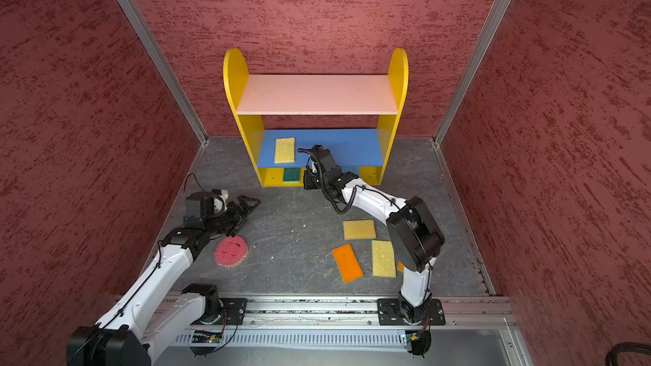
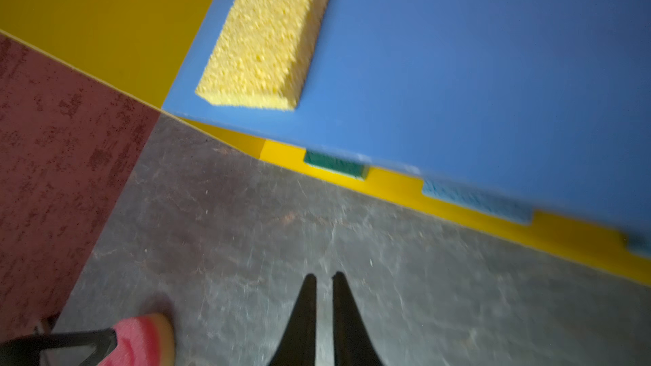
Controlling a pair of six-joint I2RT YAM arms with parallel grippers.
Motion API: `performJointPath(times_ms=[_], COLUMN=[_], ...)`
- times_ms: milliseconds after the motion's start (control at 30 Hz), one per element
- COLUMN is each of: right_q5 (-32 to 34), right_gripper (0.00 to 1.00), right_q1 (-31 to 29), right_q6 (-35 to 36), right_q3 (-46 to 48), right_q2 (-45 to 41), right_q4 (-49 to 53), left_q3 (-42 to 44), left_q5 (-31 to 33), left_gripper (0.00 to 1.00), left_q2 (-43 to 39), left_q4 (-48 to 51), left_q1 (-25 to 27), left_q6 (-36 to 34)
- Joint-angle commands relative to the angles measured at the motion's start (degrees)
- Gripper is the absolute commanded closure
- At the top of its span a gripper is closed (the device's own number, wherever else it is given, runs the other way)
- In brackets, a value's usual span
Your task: Place and organize the cleaning sponges onto the shelf
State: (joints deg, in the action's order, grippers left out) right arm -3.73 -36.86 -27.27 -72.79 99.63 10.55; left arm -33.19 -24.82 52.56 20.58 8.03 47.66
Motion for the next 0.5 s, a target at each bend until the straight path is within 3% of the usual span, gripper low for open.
performJointPath(times_ms=[0, 100, 300, 467], right_q5=[6.69, 9.01, 11.88, 6.36], right_gripper=[0.63, 0.48, 0.31, 0.28], right_q1=[0.71, 2.42, 7.21, 10.85], right_q6=[-1.87, -4.42, -8.78, -11.12], right_q3=[7.55, 15.42, 27.81, 31.84], right_q2=[-6.57, -12.16, -26.53, -30.31], right_q4=[4.46, 9.52, 16.69, 18.24], left_q3=[-4.10, -5.12, -8.25, -11.07], left_q5=[5.32, 5.87, 7.92, 8.35], left_gripper=[0.00, 0.00, 0.00, 0.00], left_q2=[2.78, 7.08, 17.49, 25.78], left_q4=[0.24, -2.70, -8.17, -12.02], left_q1=[6.69, 12.37, 24.18, 30.89], left_q6=[-3.01, -2.37, -1.58, -0.13])
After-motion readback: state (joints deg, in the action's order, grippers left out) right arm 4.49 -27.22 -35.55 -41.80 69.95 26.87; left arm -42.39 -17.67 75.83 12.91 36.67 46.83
